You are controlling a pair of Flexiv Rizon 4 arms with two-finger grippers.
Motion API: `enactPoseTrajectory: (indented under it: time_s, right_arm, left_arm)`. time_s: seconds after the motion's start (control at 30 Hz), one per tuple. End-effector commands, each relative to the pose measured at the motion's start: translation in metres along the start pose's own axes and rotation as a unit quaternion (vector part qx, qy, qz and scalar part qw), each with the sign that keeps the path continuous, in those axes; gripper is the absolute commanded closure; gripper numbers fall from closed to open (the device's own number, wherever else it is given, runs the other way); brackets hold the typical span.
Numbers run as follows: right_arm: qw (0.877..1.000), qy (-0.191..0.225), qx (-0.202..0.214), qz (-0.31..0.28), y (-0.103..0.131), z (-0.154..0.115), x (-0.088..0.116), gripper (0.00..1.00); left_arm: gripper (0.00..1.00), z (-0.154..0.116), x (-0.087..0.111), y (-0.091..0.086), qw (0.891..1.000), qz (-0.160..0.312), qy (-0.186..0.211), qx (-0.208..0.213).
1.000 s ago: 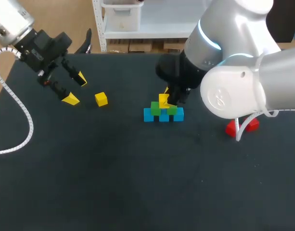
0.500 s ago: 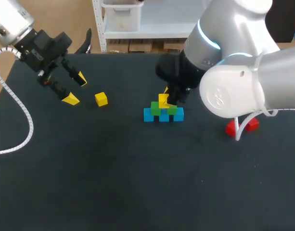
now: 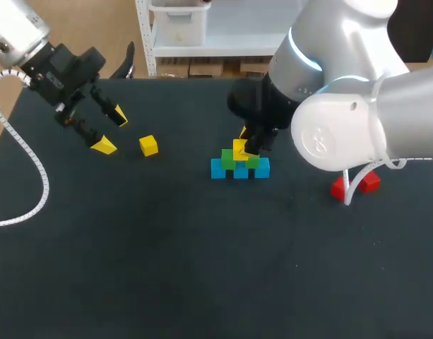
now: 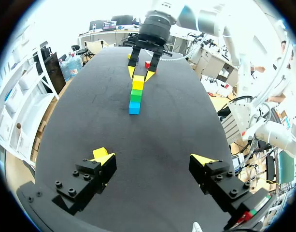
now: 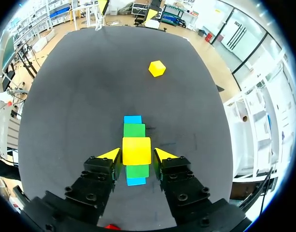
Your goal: Place the blue cubes, place green cubes on the blue cubes, place the yellow cubes on the green cubes, then place the red cubes on the yellow cubes, and place purple cube on the red cubes.
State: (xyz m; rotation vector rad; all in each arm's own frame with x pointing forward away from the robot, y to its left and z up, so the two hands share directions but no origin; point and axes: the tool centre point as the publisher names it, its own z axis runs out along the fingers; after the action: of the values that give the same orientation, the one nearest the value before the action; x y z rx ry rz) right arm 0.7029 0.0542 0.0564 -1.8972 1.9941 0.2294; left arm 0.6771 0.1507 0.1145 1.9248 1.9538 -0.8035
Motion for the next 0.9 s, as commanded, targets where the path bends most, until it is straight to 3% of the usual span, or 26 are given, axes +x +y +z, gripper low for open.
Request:
enactPoseTrajectory:
  time_s: [0.03, 0.17, 0.27, 0.3, 0.37, 0.5, 0.63, 0.9]
  right_arm:
    - [1.0, -0.001, -0.002, 0.0, -0.001, 0.0, 0.0, 0.55]
    - [1.0, -0.001, -0.002, 0.0, -0.001, 0.0, 0.001, 0.52]
    - [1.0, -0.001, -0.001, 0.0, -0.002, -0.001, 0.001, 0.15]
    - [1.0, -0.001, 0.0, 0.0, -0.003, -0.001, 0.001, 0.12]
    - [1.0, 0.001, 0.001, 0.0, -0.003, -0.001, 0.002, 0.24]
    - [1.0, 0.003, 0.002, -0.002, -0.006, -0.001, 0.002, 0.28]
    - [1.0, 0.002, 0.003, -0.005, -0.01, 0.0, 0.0, 0.51]
    - [1.0, 0.001, 0.001, -0.013, -0.013, 0.002, -0.004, 0.52]
  left_arm:
    - [0.0, 0.0, 0.0, 0.001, 1.0, 0.001, 0.0, 0.001]
    - [0.0, 0.0, 0.0, 0.001, 1.0, 0.001, 0.0, 0.001]
    - [0.0, 0.0, 0.0, 0.001, 1.0, 0.001, 0.0, 0.001]
    - [0.0, 0.0, 0.0, 0.001, 1.0, 0.001, 0.0, 0.001]
    - [0.0, 0.0, 0.0, 0.001, 1.0, 0.001, 0.0, 0.001]
    - [0.0, 0.0, 0.0, 0.001, 1.0, 0.001, 0.0, 0.001]
    - [0.0, 0.0, 0.0, 0.001, 1.0, 0.001, 0.0, 0.001]
    - [0.0, 0.0, 0.0, 0.001, 1.0, 0.001, 0.0, 0.001]
